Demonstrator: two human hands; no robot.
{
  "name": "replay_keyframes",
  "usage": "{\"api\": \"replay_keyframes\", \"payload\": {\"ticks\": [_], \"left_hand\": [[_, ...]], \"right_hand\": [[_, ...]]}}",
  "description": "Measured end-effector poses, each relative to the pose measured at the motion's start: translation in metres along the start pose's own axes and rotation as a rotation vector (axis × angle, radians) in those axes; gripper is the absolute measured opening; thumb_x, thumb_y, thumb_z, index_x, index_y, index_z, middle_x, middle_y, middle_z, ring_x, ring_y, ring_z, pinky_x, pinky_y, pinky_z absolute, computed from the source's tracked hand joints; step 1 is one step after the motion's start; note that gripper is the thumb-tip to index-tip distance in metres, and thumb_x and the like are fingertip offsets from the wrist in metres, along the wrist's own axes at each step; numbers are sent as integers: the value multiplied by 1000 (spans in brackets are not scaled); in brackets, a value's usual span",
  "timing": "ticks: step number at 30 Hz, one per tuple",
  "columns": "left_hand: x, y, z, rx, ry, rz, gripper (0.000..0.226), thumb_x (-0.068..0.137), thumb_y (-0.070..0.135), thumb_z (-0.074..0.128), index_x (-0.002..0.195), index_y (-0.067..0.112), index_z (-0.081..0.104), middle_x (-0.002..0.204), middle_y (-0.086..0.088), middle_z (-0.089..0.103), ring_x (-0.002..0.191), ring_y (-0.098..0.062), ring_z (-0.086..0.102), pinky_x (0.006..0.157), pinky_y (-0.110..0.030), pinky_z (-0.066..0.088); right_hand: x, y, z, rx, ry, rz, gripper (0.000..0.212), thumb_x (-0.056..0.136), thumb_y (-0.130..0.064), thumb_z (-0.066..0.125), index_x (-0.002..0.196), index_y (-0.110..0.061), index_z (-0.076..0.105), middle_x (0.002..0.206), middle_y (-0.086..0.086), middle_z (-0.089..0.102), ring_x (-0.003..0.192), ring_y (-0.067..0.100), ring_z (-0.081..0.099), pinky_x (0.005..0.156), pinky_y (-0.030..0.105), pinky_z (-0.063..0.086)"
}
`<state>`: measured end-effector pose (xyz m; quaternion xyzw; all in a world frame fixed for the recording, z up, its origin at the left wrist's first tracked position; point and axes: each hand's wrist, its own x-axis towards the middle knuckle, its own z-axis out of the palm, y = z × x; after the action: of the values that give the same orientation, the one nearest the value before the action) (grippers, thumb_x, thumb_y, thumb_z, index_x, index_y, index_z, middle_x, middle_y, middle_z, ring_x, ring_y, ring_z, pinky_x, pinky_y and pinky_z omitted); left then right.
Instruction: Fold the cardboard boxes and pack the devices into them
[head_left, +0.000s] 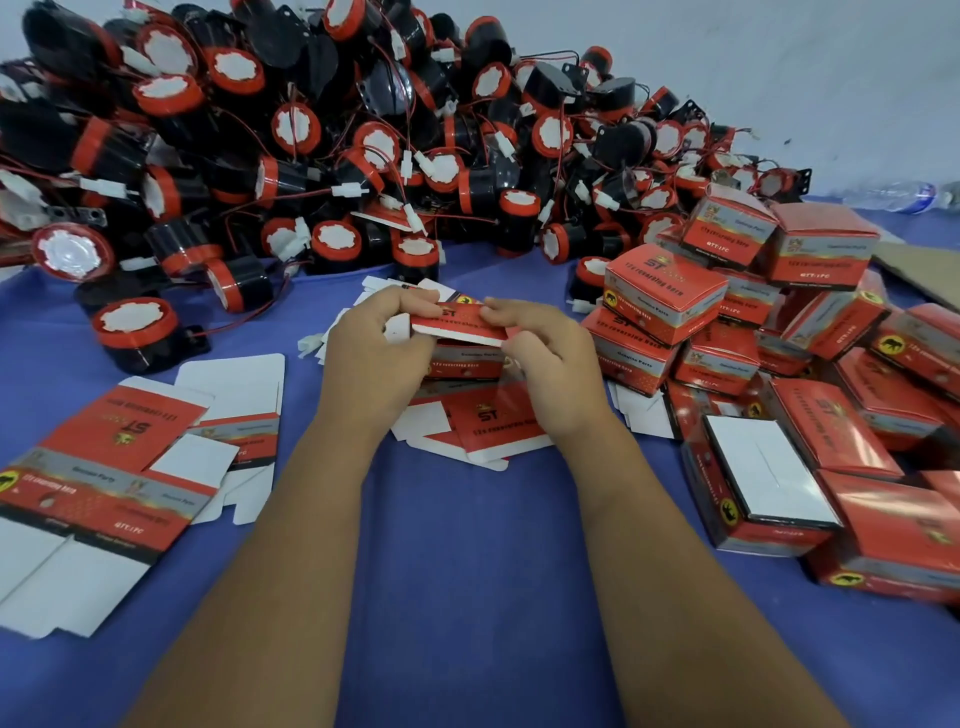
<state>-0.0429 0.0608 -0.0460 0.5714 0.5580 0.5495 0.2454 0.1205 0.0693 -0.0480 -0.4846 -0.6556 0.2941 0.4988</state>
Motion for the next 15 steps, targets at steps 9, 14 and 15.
{"api": "replay_keyframes", "payload": {"ticks": [9,14,15], "left_hand": [[-4,-6,-7,250,-134,173,31,96,16,60,125,25,68,138,16,56,134,12,31,102,1,19],[-2,-8,-11,189,-170,115,36,91,15,68,123,33,68,138,19,57,135,3,41,94,2,31],[-1,-8,-12,187,-176,108,39,90,15,70,124,33,68,139,18,57,135,3,42,93,3,30]], "right_hand": [[2,4,2,-283,-47,-79,39,88,-31,71,124,-20,64,138,-10,58,123,4,52,96,11,37],[4,1,1,-443,-42,-142,46,85,-39,73,125,-17,65,136,-6,60,120,11,56,95,16,38],[3,0,2,-478,-38,-154,46,86,-41,72,124,-16,66,134,-5,61,119,12,57,95,19,39]]}}
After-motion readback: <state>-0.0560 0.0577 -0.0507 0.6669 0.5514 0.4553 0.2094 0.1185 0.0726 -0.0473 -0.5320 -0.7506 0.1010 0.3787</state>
